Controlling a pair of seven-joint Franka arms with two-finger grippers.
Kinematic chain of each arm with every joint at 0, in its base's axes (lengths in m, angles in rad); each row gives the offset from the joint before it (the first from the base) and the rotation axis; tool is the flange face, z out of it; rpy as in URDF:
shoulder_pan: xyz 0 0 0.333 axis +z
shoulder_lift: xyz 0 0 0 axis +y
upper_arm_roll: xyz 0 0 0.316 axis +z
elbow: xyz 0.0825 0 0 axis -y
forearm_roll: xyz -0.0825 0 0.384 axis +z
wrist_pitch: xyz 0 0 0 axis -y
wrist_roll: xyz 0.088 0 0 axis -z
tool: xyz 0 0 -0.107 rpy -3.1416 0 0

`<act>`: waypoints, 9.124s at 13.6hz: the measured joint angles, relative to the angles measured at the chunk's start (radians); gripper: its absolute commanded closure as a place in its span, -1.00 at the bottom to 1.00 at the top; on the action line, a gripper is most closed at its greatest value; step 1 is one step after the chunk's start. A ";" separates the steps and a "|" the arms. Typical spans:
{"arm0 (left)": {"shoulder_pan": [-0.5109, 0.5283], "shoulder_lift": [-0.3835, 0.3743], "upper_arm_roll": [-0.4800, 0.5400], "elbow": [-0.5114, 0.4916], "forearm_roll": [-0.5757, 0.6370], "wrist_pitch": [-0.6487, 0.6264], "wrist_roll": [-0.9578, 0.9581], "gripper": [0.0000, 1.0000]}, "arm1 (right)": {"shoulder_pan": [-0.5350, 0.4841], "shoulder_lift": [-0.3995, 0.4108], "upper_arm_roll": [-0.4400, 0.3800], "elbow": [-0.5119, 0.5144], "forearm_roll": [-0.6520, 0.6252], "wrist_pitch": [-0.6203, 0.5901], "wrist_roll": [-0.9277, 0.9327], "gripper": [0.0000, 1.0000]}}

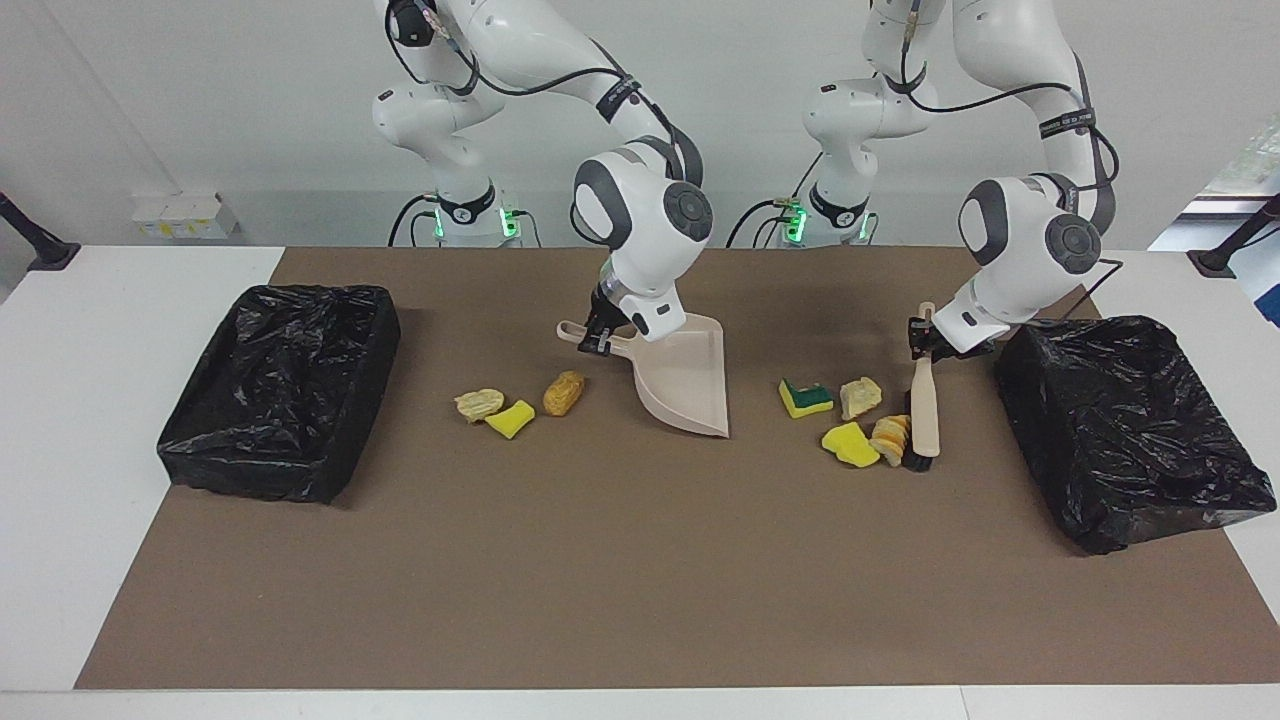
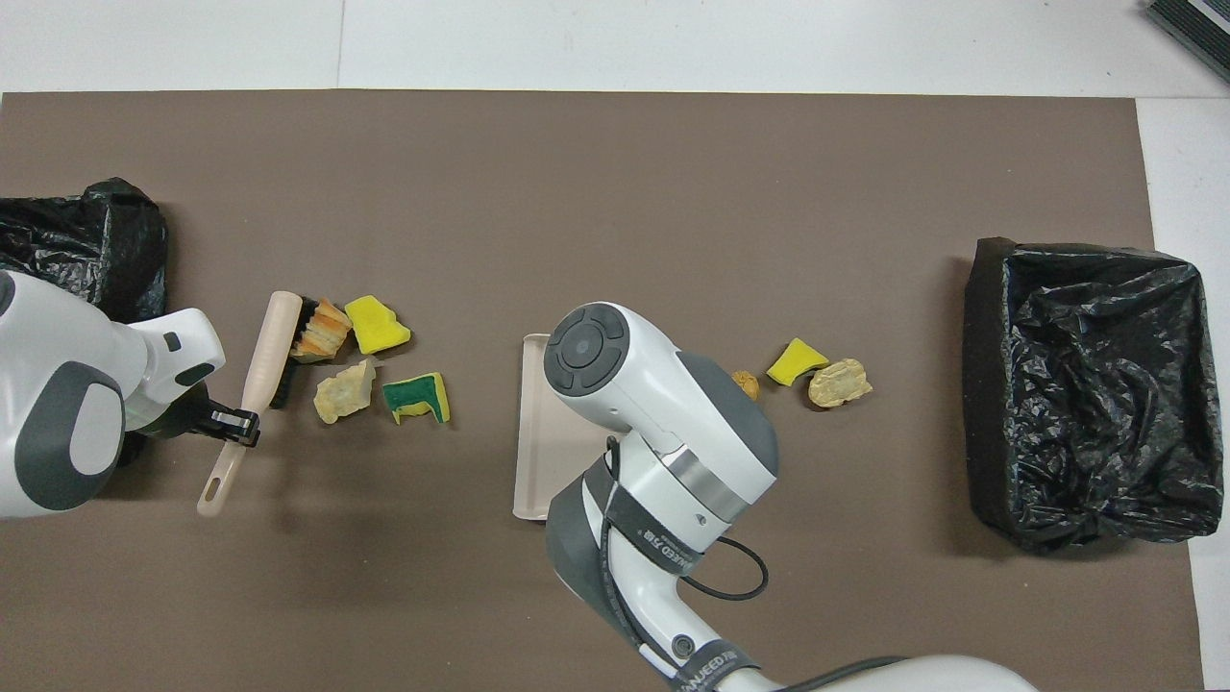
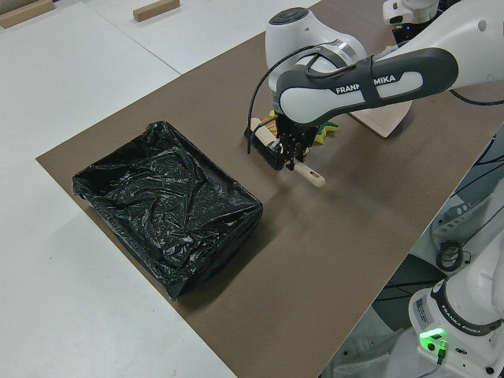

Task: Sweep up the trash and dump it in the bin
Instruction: 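Sweep the trash into the dustpan with the brush in the left gripper, then carry the loaded dustpan to the farther black bin with the right gripper, then tip the dustpan over the bin while the left gripper sets down the brush, then bring the empty dustpan back to the table center with the right gripper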

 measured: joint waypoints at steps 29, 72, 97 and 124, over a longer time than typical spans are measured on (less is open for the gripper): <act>-0.434 -0.016 -0.008 -0.075 -0.302 0.003 -0.216 1.00 | 0.001 0.028 -0.002 0.002 0.006 -0.023 0.000 1.00; -0.312 -0.016 -0.004 0.146 -0.155 -0.091 -0.450 1.00 | -0.790 -0.165 -0.025 0.150 0.060 -0.108 -1.031 1.00; -0.740 -0.013 -0.002 -0.059 -0.403 0.110 -0.769 0.32 | -0.861 -0.280 -0.014 -0.076 -0.696 0.097 -0.921 1.00; -0.107 -0.131 0.142 0.440 0.081 -0.352 -0.250 -1.00 | -0.632 -0.320 0.034 -0.010 -0.225 -0.177 -0.305 1.00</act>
